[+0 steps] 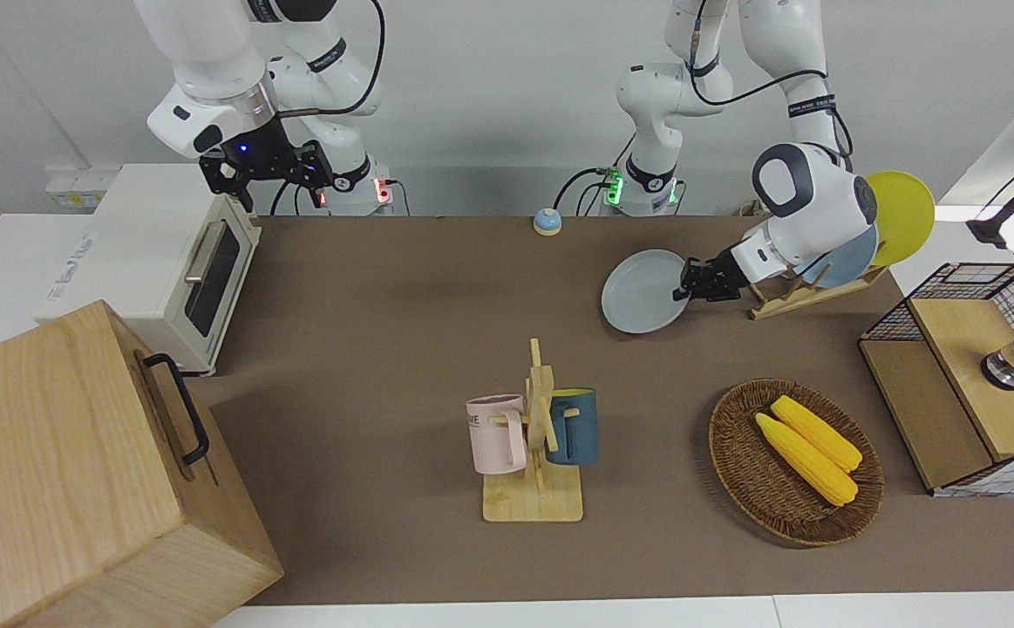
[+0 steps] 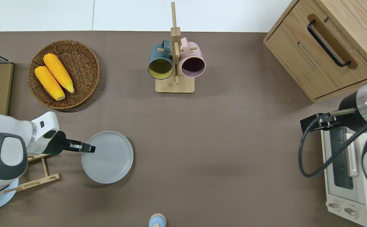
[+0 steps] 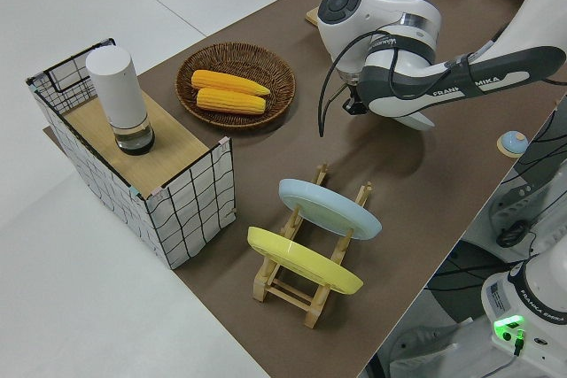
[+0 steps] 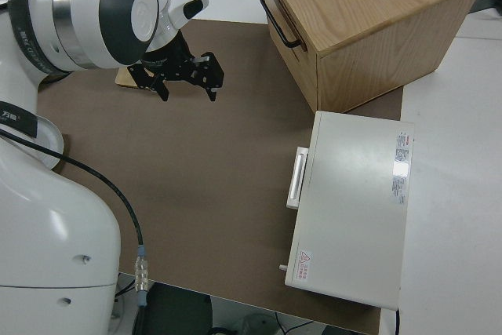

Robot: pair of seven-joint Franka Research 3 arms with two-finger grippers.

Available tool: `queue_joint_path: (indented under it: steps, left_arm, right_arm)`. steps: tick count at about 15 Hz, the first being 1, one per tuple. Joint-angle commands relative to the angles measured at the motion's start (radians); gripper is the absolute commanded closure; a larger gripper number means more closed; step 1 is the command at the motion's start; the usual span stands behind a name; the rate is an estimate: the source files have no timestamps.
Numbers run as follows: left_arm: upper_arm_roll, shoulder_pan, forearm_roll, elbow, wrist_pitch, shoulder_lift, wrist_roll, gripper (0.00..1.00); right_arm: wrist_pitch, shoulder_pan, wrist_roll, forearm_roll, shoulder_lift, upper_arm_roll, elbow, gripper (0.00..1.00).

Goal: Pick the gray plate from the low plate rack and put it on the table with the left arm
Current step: 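Carry the gray plate away from the rack and lower it onto the table, then open the left gripper and withdraw it back toward the robot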

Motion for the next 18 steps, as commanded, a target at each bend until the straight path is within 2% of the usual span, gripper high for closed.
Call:
queue_joint_path:
  steps: [1, 2, 5, 7, 9, 12, 16, 18]
  left_arm:
    - [0.014, -0.013, -0.002, -0.006, 0.017, 0.001, 0.016, 0.52]
    - [0.014, -0.009, -0.002, -0.006, 0.017, 0.001, 0.016, 0.43]
    - [0.022, 0.001, 0.032, 0.004, 0.015, -0.005, 0.015, 0.34]
    - [0.028, 0.001, 0.088, 0.017, 0.014, -0.014, -0.001, 0.32]
    - [0.03, 0.007, 0.104, 0.039, 0.002, -0.019, -0.011, 0.31]
    - [0.03, 0.007, 0.173, 0.074, -0.011, -0.054, -0.091, 0.29]
    - [0.019, -0.005, 0.334, 0.242, -0.144, -0.069, -0.279, 0.17]
    - [0.016, -0.012, 0.394, 0.332, -0.219, -0.069, -0.336, 0.04]
  right_arm:
    - [-0.011, -0.023, 0.012, -0.006, -0.002, 0.02, 0.007, 0.017]
    - [-0.012, -0.023, 0.012, -0.006, -0.002, 0.021, 0.006, 0.017]
    - [-0.012, -0.023, 0.012, -0.006, -0.002, 0.021, 0.007, 0.017]
    - [-0.012, -0.023, 0.012, -0.006, -0.002, 0.021, 0.007, 0.017]
    - [-0.011, -0.023, 0.012, -0.006, -0.002, 0.02, 0.007, 0.017]
    - [-0.011, -0.023, 0.012, -0.006, -0.002, 0.021, 0.007, 0.017]
    - [-0.011, -0.023, 0.012, -0.006, -0.004, 0.021, 0.007, 0.017]
    - [-0.012, -0.023, 0.012, -0.006, -0.002, 0.021, 0.007, 0.017]
